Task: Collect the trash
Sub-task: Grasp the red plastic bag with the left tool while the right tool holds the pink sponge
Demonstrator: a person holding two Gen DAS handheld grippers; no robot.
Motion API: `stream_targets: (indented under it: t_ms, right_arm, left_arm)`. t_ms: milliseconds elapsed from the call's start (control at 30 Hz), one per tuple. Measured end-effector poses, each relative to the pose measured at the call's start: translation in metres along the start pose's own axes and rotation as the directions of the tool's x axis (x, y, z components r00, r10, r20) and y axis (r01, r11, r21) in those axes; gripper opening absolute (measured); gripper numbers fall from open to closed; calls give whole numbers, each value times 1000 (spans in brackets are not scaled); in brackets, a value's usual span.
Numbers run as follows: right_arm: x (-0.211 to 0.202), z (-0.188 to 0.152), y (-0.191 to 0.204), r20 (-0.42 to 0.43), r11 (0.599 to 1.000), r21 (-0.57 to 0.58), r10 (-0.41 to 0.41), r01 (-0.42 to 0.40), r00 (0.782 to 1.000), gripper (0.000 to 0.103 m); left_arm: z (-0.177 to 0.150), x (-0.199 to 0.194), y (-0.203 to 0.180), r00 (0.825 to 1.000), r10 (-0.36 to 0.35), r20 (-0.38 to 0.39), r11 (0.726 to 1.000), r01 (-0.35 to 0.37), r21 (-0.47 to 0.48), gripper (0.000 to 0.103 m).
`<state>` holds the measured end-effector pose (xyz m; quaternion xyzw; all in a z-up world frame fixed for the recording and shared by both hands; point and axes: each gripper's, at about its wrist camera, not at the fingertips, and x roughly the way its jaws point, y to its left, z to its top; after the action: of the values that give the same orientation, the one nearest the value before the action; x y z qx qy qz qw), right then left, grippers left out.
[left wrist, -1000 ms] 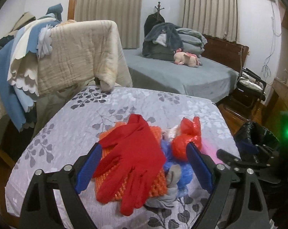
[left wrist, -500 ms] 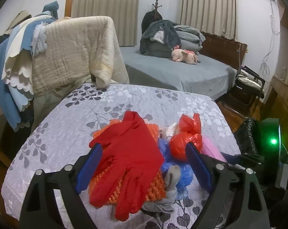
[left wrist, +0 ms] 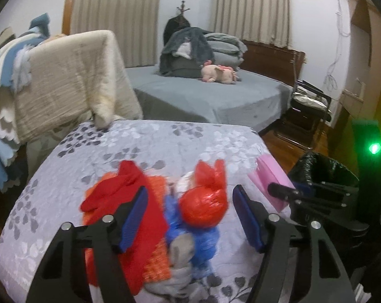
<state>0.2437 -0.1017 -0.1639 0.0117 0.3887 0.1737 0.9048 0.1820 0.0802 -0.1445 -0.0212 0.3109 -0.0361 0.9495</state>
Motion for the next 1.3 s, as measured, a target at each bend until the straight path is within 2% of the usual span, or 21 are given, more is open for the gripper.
stream_targets:
  t_ms: [233, 333, 633, 833, 900, 1033, 1300]
  right_arm:
    - [-11, 5, -15, 19, 1000, 19, -21, 21, 1000, 21]
    - [-15, 4, -20, 23, 999, 27, -24, 24, 999, 21]
    - [-28, 2, -32, 37, 998, 50, -32, 30, 999, 21]
    - [-36, 2, -40, 48, 998, 52, -39, 37, 998, 22]
    - [-37, 1, -42, 47, 998, 56, -40, 37, 998, 22]
    - [-37, -1, -45, 44, 997, 62, -40, 37, 998, 22]
    - [-45, 1, -44, 63, 997, 69, -33, 28, 997, 22]
  left_arm:
    - [-5, 33, -27, 998, -17, -65, 998, 21, 67, 68]
    - [-11, 43, -35, 995, -37, -93, 997, 43, 64, 68]
    - [-21, 48, -54, 989, -98, -112, 992, 106, 65, 68]
    - [-23, 62, -68, 985, -104, -138, 991, 114, 65, 68]
    - [-26, 67, -69, 984, -94, -150, 993, 104, 60, 64]
    - [-31, 78, -68, 980, -77, -185, 995, 88, 51, 41]
    - [-21, 56, -62, 988, -97, -121, 995, 100, 24, 37]
